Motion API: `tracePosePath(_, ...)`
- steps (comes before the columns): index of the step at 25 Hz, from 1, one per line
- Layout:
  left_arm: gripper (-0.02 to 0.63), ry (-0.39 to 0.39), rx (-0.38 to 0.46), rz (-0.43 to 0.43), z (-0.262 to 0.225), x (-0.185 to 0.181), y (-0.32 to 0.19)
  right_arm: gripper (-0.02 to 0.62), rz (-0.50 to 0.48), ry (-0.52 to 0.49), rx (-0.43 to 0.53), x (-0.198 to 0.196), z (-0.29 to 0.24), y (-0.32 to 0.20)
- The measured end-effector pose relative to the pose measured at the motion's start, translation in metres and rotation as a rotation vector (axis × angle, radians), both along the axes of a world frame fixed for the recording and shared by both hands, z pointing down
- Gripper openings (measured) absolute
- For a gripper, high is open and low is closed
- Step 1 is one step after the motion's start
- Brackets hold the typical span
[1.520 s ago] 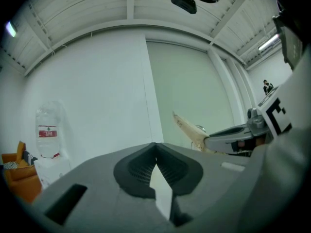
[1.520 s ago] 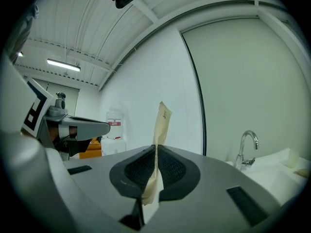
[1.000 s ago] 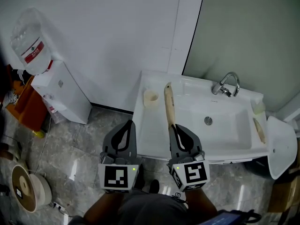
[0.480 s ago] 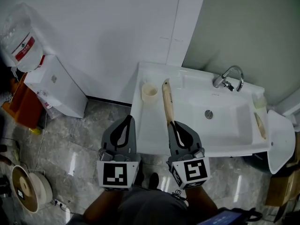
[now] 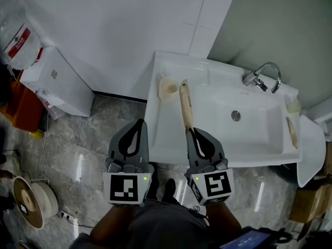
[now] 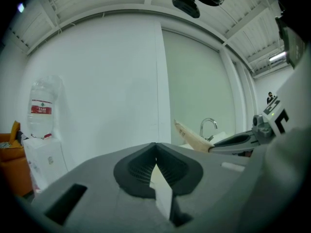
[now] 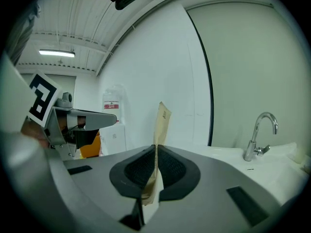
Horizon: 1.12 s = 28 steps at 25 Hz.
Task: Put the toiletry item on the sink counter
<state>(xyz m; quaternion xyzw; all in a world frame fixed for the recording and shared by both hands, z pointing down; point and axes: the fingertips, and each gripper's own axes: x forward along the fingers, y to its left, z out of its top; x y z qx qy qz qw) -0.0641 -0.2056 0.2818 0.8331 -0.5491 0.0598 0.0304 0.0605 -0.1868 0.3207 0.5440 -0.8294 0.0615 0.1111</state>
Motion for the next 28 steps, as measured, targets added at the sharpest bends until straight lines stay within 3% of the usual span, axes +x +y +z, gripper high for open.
tracePosePath(12, 0.014, -0.001, -0.06, -0.01, 0.029, -0.013, -0.018, 0.02, -0.014, -0.001, -0.088, -0.013, 0.041, -0.014)
tracePosePath(28, 0.014, 0.024, -0.128, 0.043, 0.066, -0.005, -0.035, 0.02, 0.032, -0.004, -0.188, -0.015, 0.086, -0.014)
